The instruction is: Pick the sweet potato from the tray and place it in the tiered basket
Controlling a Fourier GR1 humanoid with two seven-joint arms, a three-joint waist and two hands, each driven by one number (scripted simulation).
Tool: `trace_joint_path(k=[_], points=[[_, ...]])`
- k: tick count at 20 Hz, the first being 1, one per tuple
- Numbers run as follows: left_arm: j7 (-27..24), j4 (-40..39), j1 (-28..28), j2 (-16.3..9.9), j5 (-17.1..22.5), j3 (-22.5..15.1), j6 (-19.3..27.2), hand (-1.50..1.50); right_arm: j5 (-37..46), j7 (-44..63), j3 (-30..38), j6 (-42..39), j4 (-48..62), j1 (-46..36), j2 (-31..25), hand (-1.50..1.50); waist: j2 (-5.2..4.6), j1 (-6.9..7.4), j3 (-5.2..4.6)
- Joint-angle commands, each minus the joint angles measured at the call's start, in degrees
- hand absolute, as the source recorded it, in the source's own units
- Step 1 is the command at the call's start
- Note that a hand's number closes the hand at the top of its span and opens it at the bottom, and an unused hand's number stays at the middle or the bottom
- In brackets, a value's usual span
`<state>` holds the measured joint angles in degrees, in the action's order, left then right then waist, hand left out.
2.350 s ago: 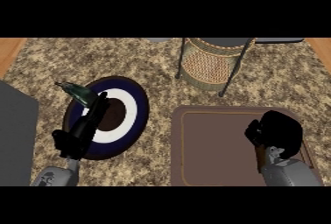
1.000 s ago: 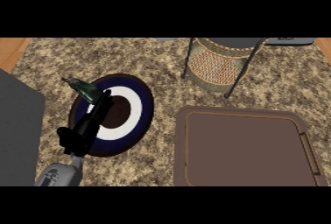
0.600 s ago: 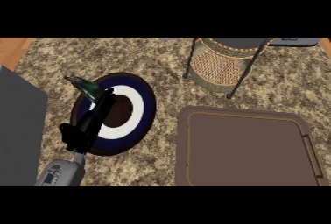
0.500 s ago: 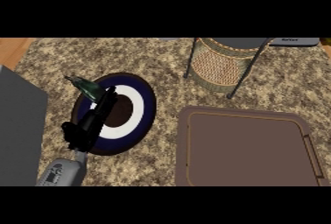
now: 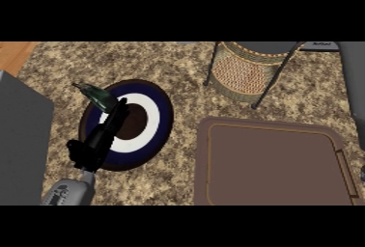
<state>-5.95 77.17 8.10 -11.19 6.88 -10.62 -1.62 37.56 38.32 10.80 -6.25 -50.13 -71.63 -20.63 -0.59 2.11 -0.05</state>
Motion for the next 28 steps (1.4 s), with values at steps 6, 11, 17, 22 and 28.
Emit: trace_joint_path(k=[6,11,17,22,28], points=[[5.1,6.2,-0.9,0.1,-0.5,-0.6,0.3,0.0,0.5,-8.7,2.6,10.4,19.1,-6.7,4.5,1.5,-0.19,0.97,0.06],[2.5,1.2,1.5,1.1,-1.3,0.3,0.0,0.0,-2.9,-8.3,6.4,12.7,24.1,-11.0,6.9,1.5,-0.34,0.32,0.01],[1.3,-0.3,1.0,-0.3,-0.1,3.0,-0.8,0.0,-11.1,0.6,14.3,12.7,25.7,-10.8,8.4,-1.5,0.11,-0.72,0.01],[1.6,0.4,1.7,1.5,-1.3,2.2,0.3,0.0,-14.0,-3.1,17.0,16.4,25.6,-11.0,7.5,-1.5,0.09,-0.66,0.04],[-1.7,-2.5,0.1,1.1,-1.5,2.4,-1.7,0.0,-9.0,-2.9,14.2,27.6,22.7,-10.7,3.9,-1.5,0.25,-1.25,-0.01]])
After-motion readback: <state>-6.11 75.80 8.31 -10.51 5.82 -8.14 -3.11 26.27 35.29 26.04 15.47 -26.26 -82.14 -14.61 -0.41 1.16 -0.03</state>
